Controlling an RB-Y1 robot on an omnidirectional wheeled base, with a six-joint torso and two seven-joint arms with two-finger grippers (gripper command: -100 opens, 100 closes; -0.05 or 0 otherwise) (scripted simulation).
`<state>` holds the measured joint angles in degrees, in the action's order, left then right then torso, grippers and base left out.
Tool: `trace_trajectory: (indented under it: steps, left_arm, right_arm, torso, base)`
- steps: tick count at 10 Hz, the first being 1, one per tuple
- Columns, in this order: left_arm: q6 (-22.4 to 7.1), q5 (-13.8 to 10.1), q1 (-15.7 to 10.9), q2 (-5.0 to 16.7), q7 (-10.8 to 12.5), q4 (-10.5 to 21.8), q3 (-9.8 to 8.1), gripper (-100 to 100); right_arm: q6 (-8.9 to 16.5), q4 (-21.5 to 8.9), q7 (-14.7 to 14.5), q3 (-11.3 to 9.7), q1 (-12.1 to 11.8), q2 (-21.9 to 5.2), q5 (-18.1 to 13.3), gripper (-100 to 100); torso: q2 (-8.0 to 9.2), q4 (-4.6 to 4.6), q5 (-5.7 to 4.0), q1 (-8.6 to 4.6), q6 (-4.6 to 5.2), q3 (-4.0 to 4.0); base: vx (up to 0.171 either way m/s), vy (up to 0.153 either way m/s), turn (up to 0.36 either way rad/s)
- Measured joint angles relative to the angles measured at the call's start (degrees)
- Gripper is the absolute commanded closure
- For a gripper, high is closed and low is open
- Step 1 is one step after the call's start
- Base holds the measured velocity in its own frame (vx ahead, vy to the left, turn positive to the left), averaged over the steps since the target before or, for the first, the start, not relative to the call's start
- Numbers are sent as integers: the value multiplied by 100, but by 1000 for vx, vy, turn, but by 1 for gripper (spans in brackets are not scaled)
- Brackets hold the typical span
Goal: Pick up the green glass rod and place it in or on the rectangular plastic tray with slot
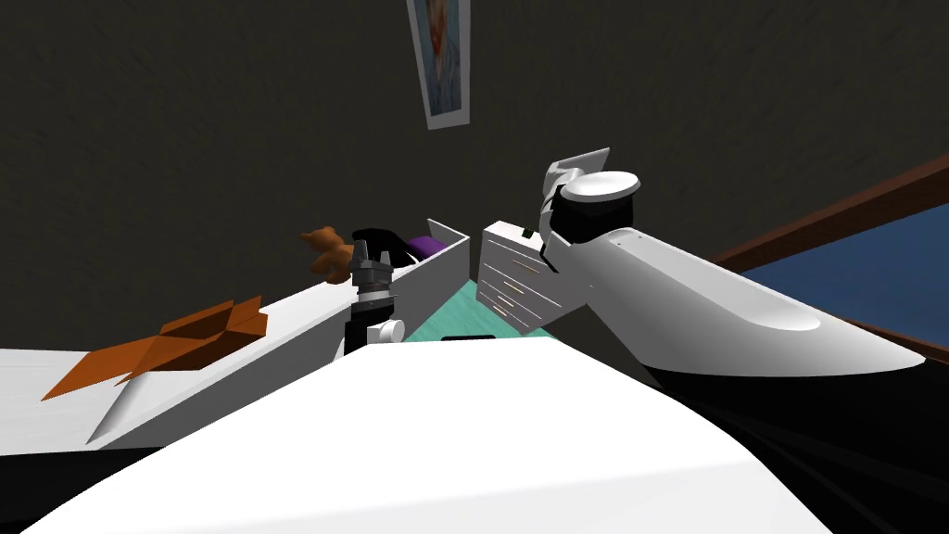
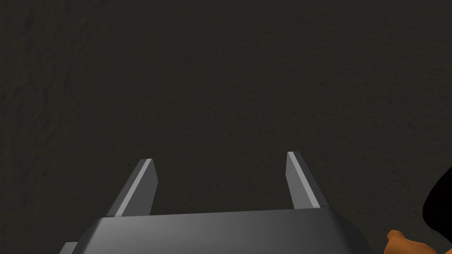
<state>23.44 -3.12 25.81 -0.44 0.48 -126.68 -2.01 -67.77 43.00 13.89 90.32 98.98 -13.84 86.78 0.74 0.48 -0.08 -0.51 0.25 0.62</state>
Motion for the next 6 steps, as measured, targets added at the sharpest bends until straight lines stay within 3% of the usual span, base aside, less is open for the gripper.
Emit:
trace_trajectory:
  steps: [2, 6]
  left_arm:
    - [0, 0, 0, 0, 0, 0, 0, 0]
    - [0, 0, 0, 0, 0, 0, 0, 0]
  right_arm:
    - [288, 29, -34, 60, -22, 2, 193, 100]
    - [878, 50, -186, 193, -79, -29, 545, 100]
  torso:
    - [4, -2, 4, 12, -4, 0]
    - [-12, -9, 7, 23, -10, -10]
  base:
    - [-140, -97, -4]
    - [-81, -59, 1]
